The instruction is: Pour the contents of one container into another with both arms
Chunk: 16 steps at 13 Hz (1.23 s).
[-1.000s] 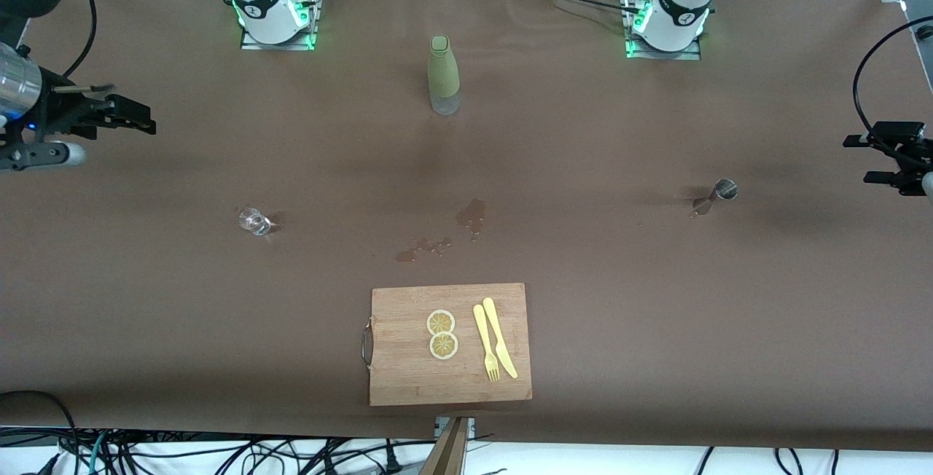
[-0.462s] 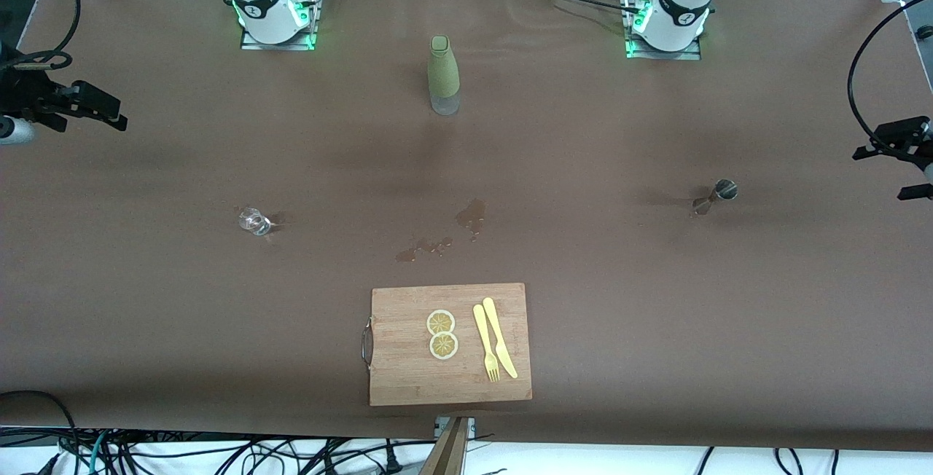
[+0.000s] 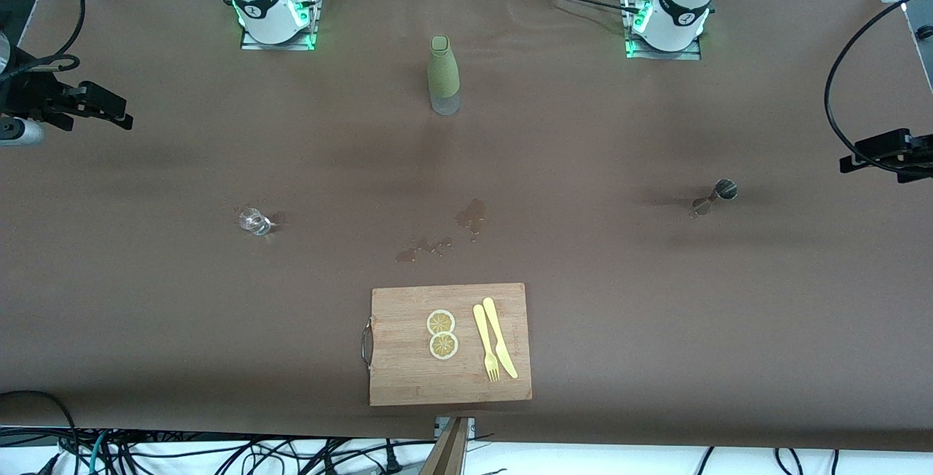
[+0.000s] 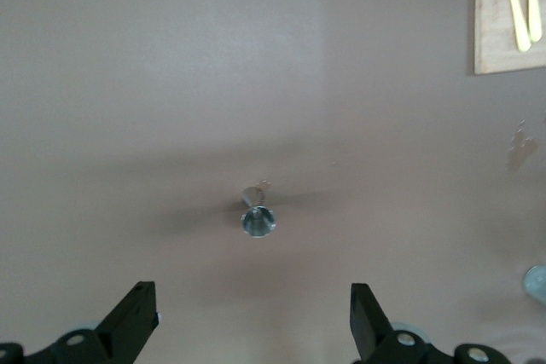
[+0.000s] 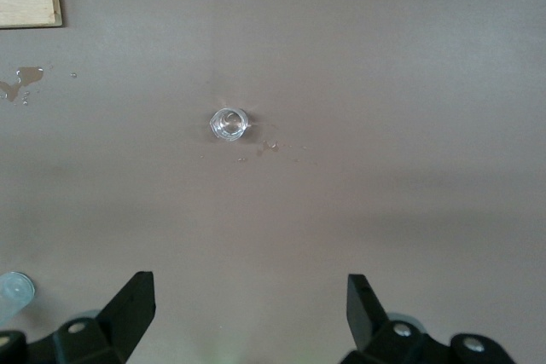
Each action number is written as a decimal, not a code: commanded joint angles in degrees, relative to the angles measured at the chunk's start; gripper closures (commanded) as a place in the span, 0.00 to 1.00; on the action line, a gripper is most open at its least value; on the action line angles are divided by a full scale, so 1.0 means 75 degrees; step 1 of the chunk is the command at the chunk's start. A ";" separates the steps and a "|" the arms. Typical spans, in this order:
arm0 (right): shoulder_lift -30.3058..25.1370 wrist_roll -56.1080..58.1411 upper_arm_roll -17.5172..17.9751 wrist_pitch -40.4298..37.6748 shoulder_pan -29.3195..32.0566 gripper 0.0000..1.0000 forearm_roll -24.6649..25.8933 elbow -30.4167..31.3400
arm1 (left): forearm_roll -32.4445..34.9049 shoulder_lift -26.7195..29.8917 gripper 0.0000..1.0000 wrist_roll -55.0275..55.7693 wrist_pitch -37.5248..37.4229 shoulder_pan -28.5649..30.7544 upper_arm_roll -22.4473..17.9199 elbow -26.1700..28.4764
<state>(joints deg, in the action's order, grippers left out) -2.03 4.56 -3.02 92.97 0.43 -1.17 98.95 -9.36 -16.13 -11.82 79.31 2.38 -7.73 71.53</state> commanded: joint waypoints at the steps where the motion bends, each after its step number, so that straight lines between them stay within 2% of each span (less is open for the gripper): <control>1: 0.0025 -0.0033 -0.0101 -0.0185 0.0048 0.00 0.0051 -0.0196 | 0.0264 0.0123 0.00 0.0287 -0.0202 0.0010 0.0057 -0.0011; 4: -0.0022 -0.0127 -0.0008 -0.0220 0.0036 0.00 0.0086 -0.0232 | 0.0275 0.0181 0.00 0.0743 -0.0354 -0.0002 0.0291 -0.0022; 8: -0.0011 -0.0127 -0.0043 -0.0244 0.0024 0.00 0.0051 -0.0232 | 0.1071 0.0358 0.00 0.1213 -0.0543 -0.0248 0.0782 -0.0022; 16: 0.0001 -0.0127 -0.0031 -0.0244 0.0013 0.00 0.0086 -0.0267 | 0.0990 0.0498 0.00 0.1224 -0.0671 -0.0259 0.0889 0.0036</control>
<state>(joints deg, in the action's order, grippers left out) -1.99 4.51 -3.39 92.34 0.52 -1.17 98.02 -2.88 -13.66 -3.30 75.41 0.52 -1.59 71.54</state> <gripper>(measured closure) 0.000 0.000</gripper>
